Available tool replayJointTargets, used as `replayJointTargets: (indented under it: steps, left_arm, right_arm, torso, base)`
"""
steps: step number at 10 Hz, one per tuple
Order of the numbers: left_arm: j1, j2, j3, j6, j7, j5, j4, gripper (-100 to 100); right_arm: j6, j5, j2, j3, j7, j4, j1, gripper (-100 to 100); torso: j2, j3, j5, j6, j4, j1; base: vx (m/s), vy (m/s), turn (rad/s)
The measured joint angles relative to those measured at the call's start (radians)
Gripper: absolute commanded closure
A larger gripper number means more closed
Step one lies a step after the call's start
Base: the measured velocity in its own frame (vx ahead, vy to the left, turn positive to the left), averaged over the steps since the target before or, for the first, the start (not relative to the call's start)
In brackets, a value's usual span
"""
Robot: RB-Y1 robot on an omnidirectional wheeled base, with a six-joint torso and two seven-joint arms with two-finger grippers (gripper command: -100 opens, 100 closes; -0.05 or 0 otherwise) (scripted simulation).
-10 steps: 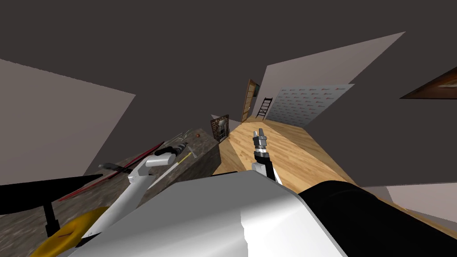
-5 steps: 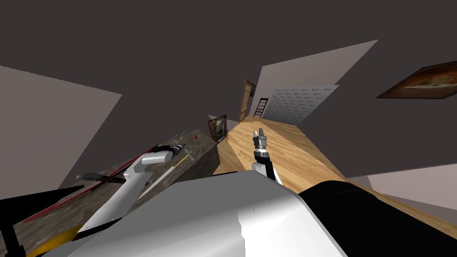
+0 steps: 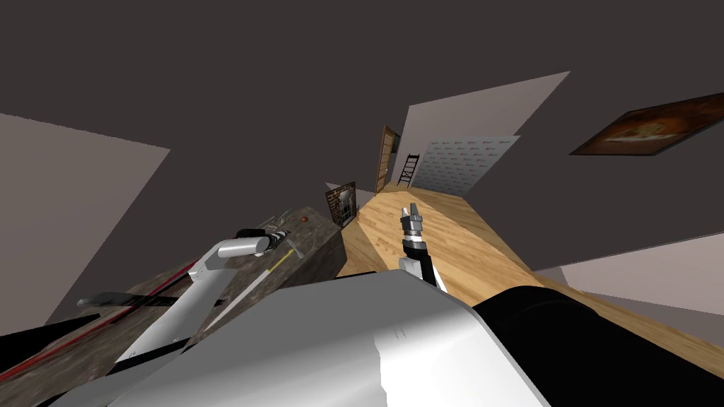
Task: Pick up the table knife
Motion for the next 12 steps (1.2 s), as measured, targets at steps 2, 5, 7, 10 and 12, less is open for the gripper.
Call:
replayJointTargets:
  steps: [2, 5, 7, 10, 12]
  left_arm:
    - [-0.011, 0.003, 0.0, 0.05, -0.009, 0.004, 0.015, -100]
    - [-0.044, 0.036, 0.015, 0.133, -0.046, 0.043, 0.069, -100]
    - [-0.056, 0.05, 0.023, 0.186, -0.067, 0.062, 0.091, -100]
    - [-0.073, 0.069, 0.033, 0.272, -0.094, 0.089, 0.123, -100]
    - [-0.088, 0.08, 0.038, 0.326, -0.111, 0.106, 0.149, -100]
  right_arm:
    - [0.0, 0.0, 0.0, 0.0, 0.0, 0.0, 0.0, 0]
    - [0.0, 0.0, 0.0, 0.0, 0.0, 0.0, 0.0, 0]
    - [0.0, 0.0, 0.0, 0.0, 0.0, 0.0, 0.0, 0]
    - [0.0, 0.0, 0.0, 0.0, 0.0, 0.0, 0.0, 0]
    - [0.0, 0.0, 0.0, 0.0, 0.0, 0.0, 0.0, 0]
  torso:
    - [0.001, 0.0, 0.0, -0.001, 0.0, 0.0]
    - [0.0, 0.0, 0.0, 0.0, 0.0, 0.0]
    - [0.0, 0.0, 0.0, 0.0, 0.0, 0.0]
    - [0.001, 0.0, 0.0, -0.001, 0.0, 0.0]
    - [0.0, 0.0, 0.0, -0.001, 0.0, 0.0]
  base:
    - [0.01, -0.002, -0.074]
    - [0.015, 0.002, -0.088]
    - [0.012, 0.003, -0.1]
    - [0.012, 0.002, -0.095]
    - [0.013, 0.003, -0.078]
